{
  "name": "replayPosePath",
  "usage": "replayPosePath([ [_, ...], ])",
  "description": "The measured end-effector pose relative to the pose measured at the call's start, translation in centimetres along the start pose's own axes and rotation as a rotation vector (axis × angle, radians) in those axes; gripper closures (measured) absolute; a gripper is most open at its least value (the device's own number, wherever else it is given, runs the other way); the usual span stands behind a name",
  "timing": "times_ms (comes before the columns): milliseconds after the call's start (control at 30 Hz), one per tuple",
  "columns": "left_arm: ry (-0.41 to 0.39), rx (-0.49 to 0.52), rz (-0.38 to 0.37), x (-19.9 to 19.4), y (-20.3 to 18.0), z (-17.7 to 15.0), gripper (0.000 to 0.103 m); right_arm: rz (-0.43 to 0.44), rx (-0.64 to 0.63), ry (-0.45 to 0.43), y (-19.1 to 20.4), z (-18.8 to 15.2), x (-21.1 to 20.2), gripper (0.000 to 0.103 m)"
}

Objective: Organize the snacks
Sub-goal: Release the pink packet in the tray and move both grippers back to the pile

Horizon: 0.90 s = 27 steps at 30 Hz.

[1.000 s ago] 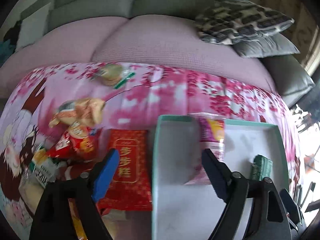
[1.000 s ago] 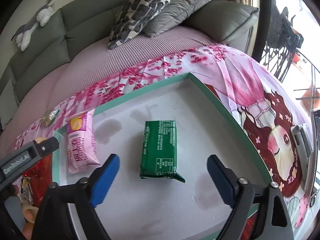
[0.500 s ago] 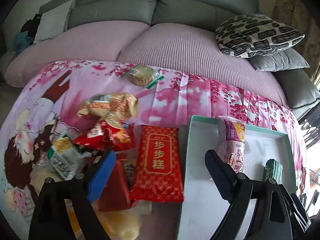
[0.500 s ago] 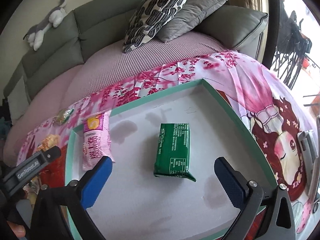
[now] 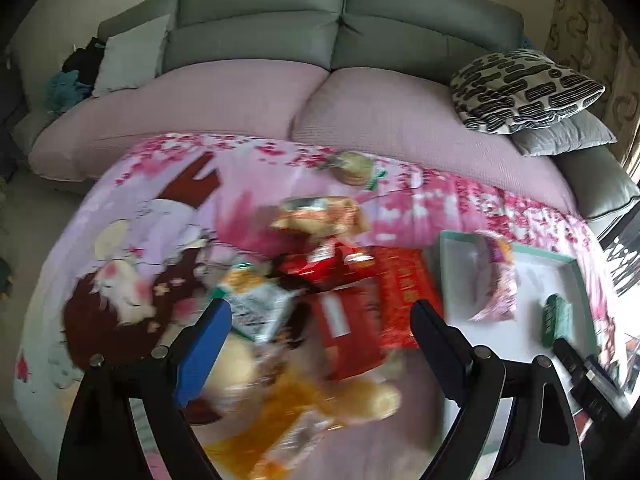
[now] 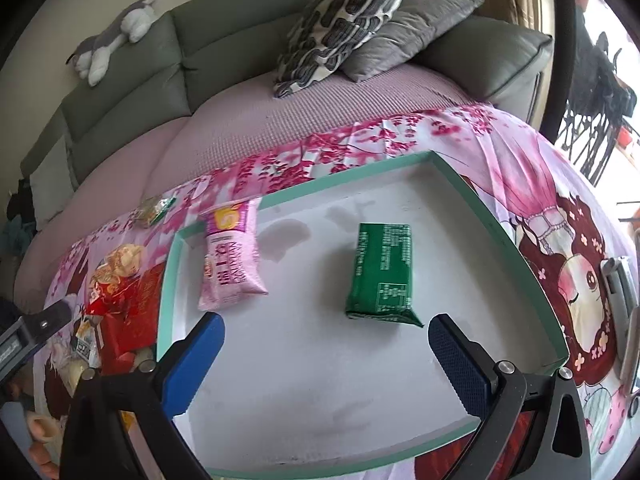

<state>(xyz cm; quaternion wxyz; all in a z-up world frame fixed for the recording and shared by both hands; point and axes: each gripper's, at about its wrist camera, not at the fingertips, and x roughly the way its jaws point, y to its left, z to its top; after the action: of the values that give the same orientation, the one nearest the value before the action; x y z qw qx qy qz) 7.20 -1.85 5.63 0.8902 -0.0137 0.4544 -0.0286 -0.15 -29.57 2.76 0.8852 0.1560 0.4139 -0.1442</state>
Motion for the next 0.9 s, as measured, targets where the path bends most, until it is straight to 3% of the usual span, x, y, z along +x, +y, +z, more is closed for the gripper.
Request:
replayPosePath([
  [267,0.016,-0.085,0.052,-0.7,6.6,-1.0,0.012,0.014,-0.064,-0.025,3.3,-0.1,-0.7,0.000],
  [400,0.052,-0.139,0.031,0.1,8.7,-1.5,0.012,0.056,-0.075,-0.024,5.3,-0.5,-1.0,0.000],
  [667,0.120,-0.175,-0.013,1.2,10.1,-2.9,0.012,0.138,-0.151,0.011,10.2,-2.5,-1.5,0.000],
  [900,0.164,-0.208,-0.079,1.6,10.5,-4.3,0.012,0.152,-0.251,0.041,13.7,-5.4,-1.8,0.000],
])
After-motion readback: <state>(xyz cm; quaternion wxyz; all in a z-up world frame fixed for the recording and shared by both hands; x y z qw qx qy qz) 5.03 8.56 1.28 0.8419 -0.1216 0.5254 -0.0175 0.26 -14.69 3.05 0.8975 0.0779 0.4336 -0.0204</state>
